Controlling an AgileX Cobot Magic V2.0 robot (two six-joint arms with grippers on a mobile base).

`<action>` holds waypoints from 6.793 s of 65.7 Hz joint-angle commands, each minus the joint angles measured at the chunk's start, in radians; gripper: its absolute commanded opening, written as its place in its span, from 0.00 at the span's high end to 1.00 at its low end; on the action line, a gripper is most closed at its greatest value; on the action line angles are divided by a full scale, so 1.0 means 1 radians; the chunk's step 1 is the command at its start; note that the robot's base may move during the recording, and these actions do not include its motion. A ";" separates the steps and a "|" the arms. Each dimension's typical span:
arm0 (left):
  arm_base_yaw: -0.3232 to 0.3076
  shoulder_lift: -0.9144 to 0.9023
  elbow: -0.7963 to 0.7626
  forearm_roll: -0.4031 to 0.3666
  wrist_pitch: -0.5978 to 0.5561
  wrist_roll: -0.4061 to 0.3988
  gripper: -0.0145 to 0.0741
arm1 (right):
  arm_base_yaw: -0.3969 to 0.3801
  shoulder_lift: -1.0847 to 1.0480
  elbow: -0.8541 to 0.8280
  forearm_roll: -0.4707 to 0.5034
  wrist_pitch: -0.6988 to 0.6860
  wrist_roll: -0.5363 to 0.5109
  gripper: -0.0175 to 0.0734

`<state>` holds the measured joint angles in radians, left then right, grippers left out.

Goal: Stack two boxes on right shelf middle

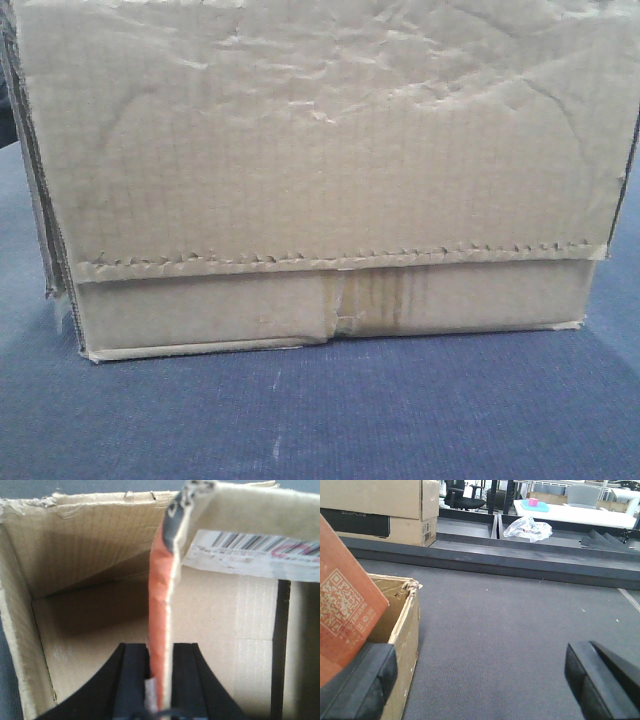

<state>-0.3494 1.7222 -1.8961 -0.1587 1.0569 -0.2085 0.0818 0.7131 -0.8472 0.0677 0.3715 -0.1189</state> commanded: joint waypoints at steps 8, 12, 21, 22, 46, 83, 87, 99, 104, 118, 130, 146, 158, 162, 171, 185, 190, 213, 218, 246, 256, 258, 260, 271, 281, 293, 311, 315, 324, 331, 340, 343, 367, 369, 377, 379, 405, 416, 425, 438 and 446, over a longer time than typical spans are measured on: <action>-0.007 -0.009 -0.010 -0.006 -0.020 -0.012 0.64 | 0.014 0.003 -0.008 -0.005 -0.016 -0.002 0.18; -0.007 -0.009 -0.017 -0.006 -0.020 -0.012 0.49 | 0.021 0.003 -0.008 -0.005 -0.016 -0.002 0.18; -0.007 -0.029 -0.054 -0.008 -0.020 -0.012 0.19 | 0.023 0.003 -0.008 -0.005 -0.016 -0.002 0.18; -0.007 -0.031 -0.059 -0.008 -0.020 -0.012 0.17 | 0.023 0.003 -0.008 -0.005 -0.016 -0.002 0.18; -0.004 -0.156 -0.178 0.217 0.163 0.018 0.16 | 0.052 0.008 -0.063 -0.005 0.042 -0.002 0.18; 0.068 -0.253 0.147 0.167 0.164 0.050 0.16 | 0.177 0.422 -0.518 -0.005 0.546 -0.002 0.18; 0.068 -0.253 0.203 0.134 0.164 0.050 0.16 | 0.177 0.482 -0.563 -0.005 0.618 -0.002 0.18; 0.064 -0.226 0.287 0.102 0.148 0.050 0.16 | 0.177 0.598 -0.586 -0.005 0.671 -0.002 0.18; 0.064 -0.199 0.298 0.091 0.150 0.050 0.16 | 0.178 0.635 -0.586 -0.005 0.684 -0.002 0.18; 0.064 -0.125 0.300 0.089 0.157 0.050 0.16 | 0.179 0.733 -0.586 0.005 0.684 -0.002 0.18; 0.064 -0.079 0.300 0.089 0.152 0.050 0.16 | 0.181 0.804 -0.586 0.055 0.664 -0.025 0.18; 0.064 -0.045 0.300 0.082 0.150 0.046 0.29 | 0.181 0.868 -0.586 0.055 0.653 -0.025 0.22; 0.064 -0.045 0.300 0.072 0.155 0.044 0.87 | 0.181 0.868 -0.586 0.055 0.651 -0.025 0.66; 0.064 -0.045 0.300 0.072 0.155 0.041 0.96 | 0.181 0.868 -0.586 0.055 0.651 -0.025 0.87; 0.064 -0.045 0.300 0.072 0.156 0.040 0.96 | 0.181 0.868 -0.586 0.055 0.651 -0.021 0.98; 0.064 -0.052 0.258 0.120 0.164 -0.013 0.96 | 0.181 0.842 -0.586 0.055 0.667 0.020 0.98; 0.064 -0.061 0.227 0.127 0.164 -0.013 0.96 | 0.181 0.820 -0.586 0.055 0.667 0.026 0.98; 0.064 -0.093 -0.016 0.127 0.164 -0.013 0.96 | 0.181 0.687 -0.652 0.055 0.609 0.027 0.98; 0.064 -0.112 -0.067 0.127 0.164 -0.013 0.96 | 0.181 0.668 -0.708 0.055 0.611 0.027 0.98; 0.064 -0.182 -0.246 0.145 0.164 -0.013 0.96 | 0.181 0.649 -0.978 0.055 0.616 0.027 0.98; 0.064 -0.182 -0.246 0.147 0.164 -0.013 0.96 | 0.181 0.649 -0.978 0.055 0.615 0.027 0.98; 0.064 -0.182 -0.246 0.147 0.164 -0.013 0.96 | 0.181 0.649 -0.978 0.055 0.615 0.027 0.98; 0.064 -0.182 -0.246 0.147 0.164 -0.013 0.96 | 0.181 0.649 -0.978 0.055 0.615 0.027 0.98; 0.064 -0.182 -0.246 0.147 0.164 -0.013 0.96 | 0.181 0.649 -0.978 0.055 0.615 0.027 0.98; 0.064 -0.182 -0.246 0.147 0.164 -0.013 0.96 | 0.181 0.649 -0.978 0.055 0.615 0.027 0.98; 0.064 -0.182 -0.246 0.147 0.164 -0.013 0.96 | 0.181 0.649 -0.978 0.055 0.615 0.027 0.98; 0.064 -0.182 -0.246 0.147 0.164 -0.013 0.96 | 0.181 0.649 -0.978 0.055 0.615 0.027 0.98; 0.064 -0.182 -0.246 0.147 0.164 -0.013 0.96 | 0.181 0.649 -0.978 0.055 0.615 0.027 0.98; 0.064 -0.182 -0.246 0.147 0.164 -0.013 0.96 | 0.181 0.649 -0.978 0.055 0.615 0.027 0.98; 0.064 -0.182 -0.246 0.147 0.164 -0.013 0.96 | 0.181 0.649 -0.978 0.055 0.615 0.027 0.98; 0.064 -0.182 -0.246 0.147 0.164 -0.013 0.96 | 0.181 0.651 -0.978 0.055 0.615 0.027 0.98; 0.064 -0.182 -0.246 0.147 0.164 -0.013 0.96 | 0.181 0.651 -0.978 0.055 0.615 0.027 0.98; 0.064 -0.182 -0.246 0.147 0.164 -0.013 0.96 | 0.181 0.663 -0.978 0.055 0.612 0.027 0.98; 0.064 -0.182 -0.246 0.147 0.164 -0.013 0.96 | 0.181 0.663 -0.978 0.055 0.612 0.027 0.98; 0.064 -0.182 -0.246 0.147 0.164 -0.013 0.96 | 0.181 0.663 -0.978 0.055 0.612 0.027 0.98; 0.064 -0.182 -0.246 0.147 0.164 -0.013 0.96 | 0.181 0.663 -0.978 0.055 0.612 0.027 0.98; 0.064 -0.182 -0.246 0.147 0.164 -0.013 0.96 | 0.181 0.663 -0.978 0.055 0.612 0.027 0.98; 0.064 -0.182 -0.246 0.147 0.164 -0.013 0.96 | 0.181 0.663 -0.978 0.055 0.612 0.027 0.98; 0.064 -0.182 -0.246 0.147 0.164 -0.013 0.96 | 0.181 0.663 -0.978 0.055 0.612 0.027 0.98; 0.064 -0.182 -0.246 0.147 0.164 -0.013 0.96 | 0.181 0.663 -0.978 0.055 0.612 0.027 0.98; 0.064 -0.182 -0.246 0.147 0.164 -0.013 0.96 | 0.181 0.663 -0.978 0.057 0.612 0.027 0.98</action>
<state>-0.2876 1.5536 -2.1284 -0.0066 1.2669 -0.2199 0.2710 1.3843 -1.8110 0.1489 1.0277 -0.0780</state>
